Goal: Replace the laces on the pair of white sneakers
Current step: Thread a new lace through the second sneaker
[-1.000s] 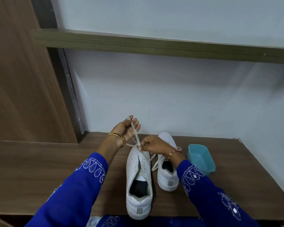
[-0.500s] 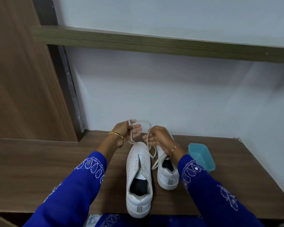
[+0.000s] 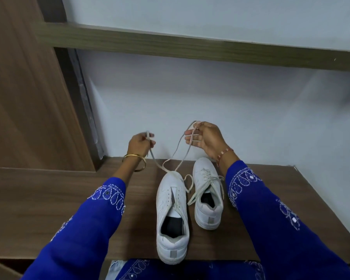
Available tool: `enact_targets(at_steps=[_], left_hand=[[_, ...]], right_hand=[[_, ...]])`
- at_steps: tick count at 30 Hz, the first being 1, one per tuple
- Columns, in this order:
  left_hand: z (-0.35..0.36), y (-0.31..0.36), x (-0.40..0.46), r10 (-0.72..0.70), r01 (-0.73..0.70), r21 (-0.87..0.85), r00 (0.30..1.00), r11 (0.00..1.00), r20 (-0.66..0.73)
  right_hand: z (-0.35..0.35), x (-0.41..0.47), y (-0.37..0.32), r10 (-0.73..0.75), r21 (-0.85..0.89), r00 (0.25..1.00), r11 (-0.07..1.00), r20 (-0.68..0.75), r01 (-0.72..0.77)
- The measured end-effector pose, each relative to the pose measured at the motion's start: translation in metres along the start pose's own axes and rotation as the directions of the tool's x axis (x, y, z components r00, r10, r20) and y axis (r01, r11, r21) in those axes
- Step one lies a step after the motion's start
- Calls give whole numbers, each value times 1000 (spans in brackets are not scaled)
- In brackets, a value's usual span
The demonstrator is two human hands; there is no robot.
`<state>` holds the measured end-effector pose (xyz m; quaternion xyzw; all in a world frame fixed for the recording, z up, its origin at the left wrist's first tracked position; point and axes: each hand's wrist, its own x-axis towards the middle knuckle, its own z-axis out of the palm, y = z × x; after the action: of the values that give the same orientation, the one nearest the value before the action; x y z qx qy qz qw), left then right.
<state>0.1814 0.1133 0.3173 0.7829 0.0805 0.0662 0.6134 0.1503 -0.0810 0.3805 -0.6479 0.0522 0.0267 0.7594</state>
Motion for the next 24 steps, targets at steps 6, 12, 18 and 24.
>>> enact_targets(at_steps=[6,12,18,24], left_hand=[[9,-29,-33,-298,-38,738,900,674,318],[33,-27,-49,-425,430,80,820,899,384],[42,-23,-47,-421,605,-255,744,755,519],[43,-24,-43,-345,476,-541,879,694,330]], right_hand=[[3,-4,42,129,-264,992,956,-2,-125],[6,-14,54,222,-427,974,886,49,-180],[5,-26,66,201,-554,978,820,45,-143],[-11,-33,84,248,-656,967,740,59,-150]])
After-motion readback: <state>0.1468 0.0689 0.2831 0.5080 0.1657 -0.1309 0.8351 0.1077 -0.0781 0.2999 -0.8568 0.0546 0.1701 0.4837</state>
